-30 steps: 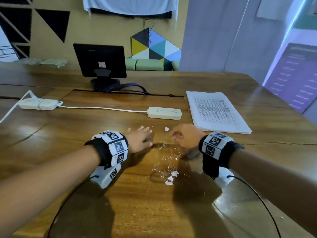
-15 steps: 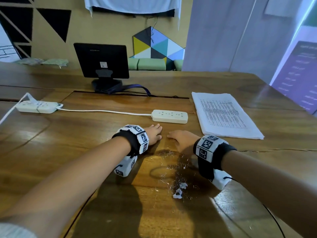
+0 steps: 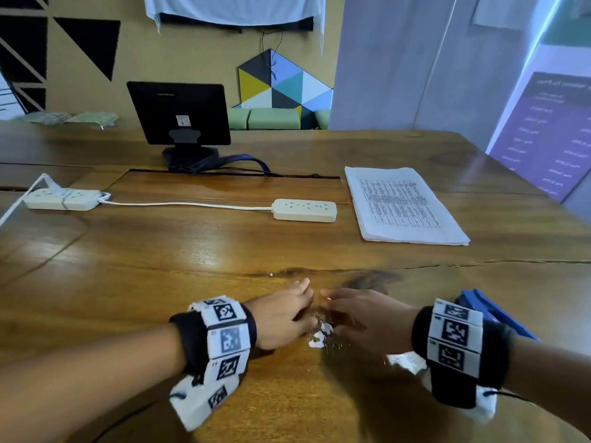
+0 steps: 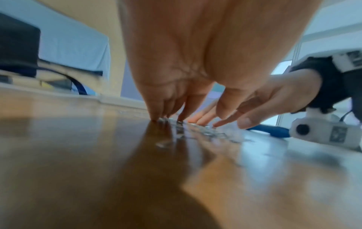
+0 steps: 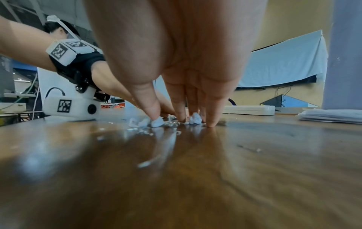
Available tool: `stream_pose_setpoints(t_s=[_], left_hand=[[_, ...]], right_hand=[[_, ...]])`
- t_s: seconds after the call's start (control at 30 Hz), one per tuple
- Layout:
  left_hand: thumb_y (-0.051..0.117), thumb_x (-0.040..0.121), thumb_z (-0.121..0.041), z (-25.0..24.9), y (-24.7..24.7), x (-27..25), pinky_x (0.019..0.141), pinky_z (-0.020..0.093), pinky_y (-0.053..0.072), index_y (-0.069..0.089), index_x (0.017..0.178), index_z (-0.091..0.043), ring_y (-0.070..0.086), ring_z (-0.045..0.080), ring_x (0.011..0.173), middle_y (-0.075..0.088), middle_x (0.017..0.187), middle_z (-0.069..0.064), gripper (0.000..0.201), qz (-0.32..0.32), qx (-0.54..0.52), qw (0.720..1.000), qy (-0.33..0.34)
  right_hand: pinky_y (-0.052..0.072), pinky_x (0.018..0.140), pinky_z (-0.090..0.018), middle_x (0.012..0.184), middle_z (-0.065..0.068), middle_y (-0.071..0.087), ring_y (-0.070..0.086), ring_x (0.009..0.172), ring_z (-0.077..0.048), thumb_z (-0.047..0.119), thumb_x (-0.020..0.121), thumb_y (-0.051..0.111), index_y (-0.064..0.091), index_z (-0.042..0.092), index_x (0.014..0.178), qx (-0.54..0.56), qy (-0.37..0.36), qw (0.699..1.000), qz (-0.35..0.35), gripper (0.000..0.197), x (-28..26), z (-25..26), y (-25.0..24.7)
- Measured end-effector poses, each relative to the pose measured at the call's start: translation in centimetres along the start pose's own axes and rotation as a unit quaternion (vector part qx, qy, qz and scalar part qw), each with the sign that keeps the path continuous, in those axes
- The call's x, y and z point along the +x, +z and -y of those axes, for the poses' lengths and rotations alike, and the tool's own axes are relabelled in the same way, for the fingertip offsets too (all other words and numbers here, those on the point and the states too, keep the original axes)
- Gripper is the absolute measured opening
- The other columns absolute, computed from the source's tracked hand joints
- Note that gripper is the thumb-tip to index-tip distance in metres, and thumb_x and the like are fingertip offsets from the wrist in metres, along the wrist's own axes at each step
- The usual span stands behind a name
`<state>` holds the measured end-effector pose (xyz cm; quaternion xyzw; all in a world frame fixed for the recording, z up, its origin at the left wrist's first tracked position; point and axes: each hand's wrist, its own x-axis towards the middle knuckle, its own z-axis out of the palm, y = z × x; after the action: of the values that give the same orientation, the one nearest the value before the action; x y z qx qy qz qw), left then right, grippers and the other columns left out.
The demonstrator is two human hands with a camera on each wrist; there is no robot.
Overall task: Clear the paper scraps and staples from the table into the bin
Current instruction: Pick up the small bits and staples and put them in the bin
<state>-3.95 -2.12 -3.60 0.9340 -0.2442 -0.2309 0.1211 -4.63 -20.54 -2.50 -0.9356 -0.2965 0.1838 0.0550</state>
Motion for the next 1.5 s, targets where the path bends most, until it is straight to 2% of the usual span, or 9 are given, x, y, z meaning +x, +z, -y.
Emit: stream_pose_setpoints(t_s=[0.1,0.23,0.33,0.57,0.77,0.97,1.13,1.33,1.5], left_hand=[[0.050,0.092,-0.041,-1.2,0.5,-1.6,0.117,0.031,0.016,0.033,0.144,-0.023,0.018,0.016,0.144,0.015,0.158,-0.005,0.058,-0.050,-0.052,0.997,-0.014],[0.066,0.081,-0.040,-1.9,-0.6,-2.6,0.101,0.028,0.038,0.046,0.132,-0.028,0.043,0.012,0.120,0.042,0.134,-0.005,0.056,-0.105,-0.066,0.992,-0.027],[0.072,0.071,-0.050,-1.8,-1.5,-2.3,0.090,0.028,0.045,0.048,0.126,-0.027,0.047,0.011,0.106,0.044,0.121,-0.004,0.064,-0.113,-0.053,0.990,-0.064],[0.078,0.066,-0.046,-2.8,-0.8,-0.8,0.089,0.033,0.047,0.049,0.116,-0.021,0.050,0.016,0.102,0.050,0.113,-0.002,0.063,-0.049,-0.014,0.995,-0.089],[0.082,0.063,-0.035,-2.2,-2.1,0.1,0.067,0.024,0.038,0.052,0.096,-0.019,0.048,0.013,0.088,0.053,0.097,-0.006,0.047,-0.071,-0.020,0.995,-0.067],[0.083,0.063,-0.032,-0.8,-2.1,-0.8,0.075,0.027,0.042,0.047,0.112,-0.023,0.047,0.013,0.092,0.049,0.110,-0.003,0.062,-0.050,-0.017,0.996,-0.070],[0.082,0.066,-0.031,-0.5,-1.7,-1.1,0.086,0.028,0.044,0.046,0.122,-0.025,0.044,0.011,0.094,0.048,0.120,-0.002,0.067,-0.045,-0.010,0.997,-0.065],[0.079,0.070,-0.028,-0.8,-1.5,-0.9,0.081,0.025,0.040,0.054,0.118,-0.020,0.043,0.012,0.093,0.048,0.114,0.000,0.055,-0.052,0.005,0.997,-0.056],[0.078,0.072,-0.022,-1.8,-1.5,-0.2,0.083,0.027,0.046,0.063,0.104,-0.014,0.054,0.014,0.096,0.060,0.109,0.000,0.036,-0.070,-0.018,0.996,-0.046]], right_hand=[[0.026,0.113,-0.028,0.150,0.007,0.034,0.037,0.134,-0.012,0.032,0.093,0.049,0.040,0.026,0.140,0.015,-0.007,1.000,-0.011,0.048,-1.1,0.3,0.4],[0.038,0.096,-0.018,0.135,0.008,0.051,0.046,0.096,0.001,0.031,0.087,0.060,0.045,0.026,0.134,0.036,0.019,0.998,-0.043,0.049,-2.2,0.2,-0.6],[0.036,0.095,-0.016,0.130,0.007,0.053,0.049,0.107,-0.004,0.032,0.081,0.068,0.050,0.024,0.130,0.050,0.066,0.995,-0.063,0.053,-1.9,-0.3,-1.3],[0.039,0.103,-0.031,0.126,0.002,0.046,0.043,0.117,-0.016,0.039,0.072,0.075,0.049,0.024,0.129,0.057,0.123,0.991,-0.002,0.065,-0.1,1.0,-0.7],[0.040,0.104,-0.035,0.134,-0.001,0.042,0.043,0.123,-0.021,0.041,0.076,0.072,0.048,0.021,0.131,0.031,0.115,0.993,0.008,0.064,1.0,3.0,-0.8],[0.033,0.105,-0.028,0.133,0.002,0.050,0.043,0.126,-0.014,0.023,0.090,0.058,0.060,0.022,0.122,0.001,0.038,0.999,-0.023,0.032,0.6,3.3,-0.6],[0.042,0.104,-0.032,0.123,0.000,0.059,0.052,0.117,-0.016,0.013,0.089,0.058,0.064,0.016,0.115,0.007,0.050,0.998,-0.026,0.026,0.7,3.1,-0.2],[0.047,0.099,-0.032,0.116,0.002,0.062,0.057,0.106,-0.014,0.010,0.083,0.064,0.072,0.021,0.096,0.067,0.060,0.995,-0.050,0.019,0.5,2.7,-0.4],[0.052,0.078,-0.021,0.091,0.005,0.066,0.058,0.082,-0.009,0.012,0.077,0.072,0.074,0.019,0.088,0.114,0.098,0.987,-0.050,0.013,1.0,2.6,-1.1]])
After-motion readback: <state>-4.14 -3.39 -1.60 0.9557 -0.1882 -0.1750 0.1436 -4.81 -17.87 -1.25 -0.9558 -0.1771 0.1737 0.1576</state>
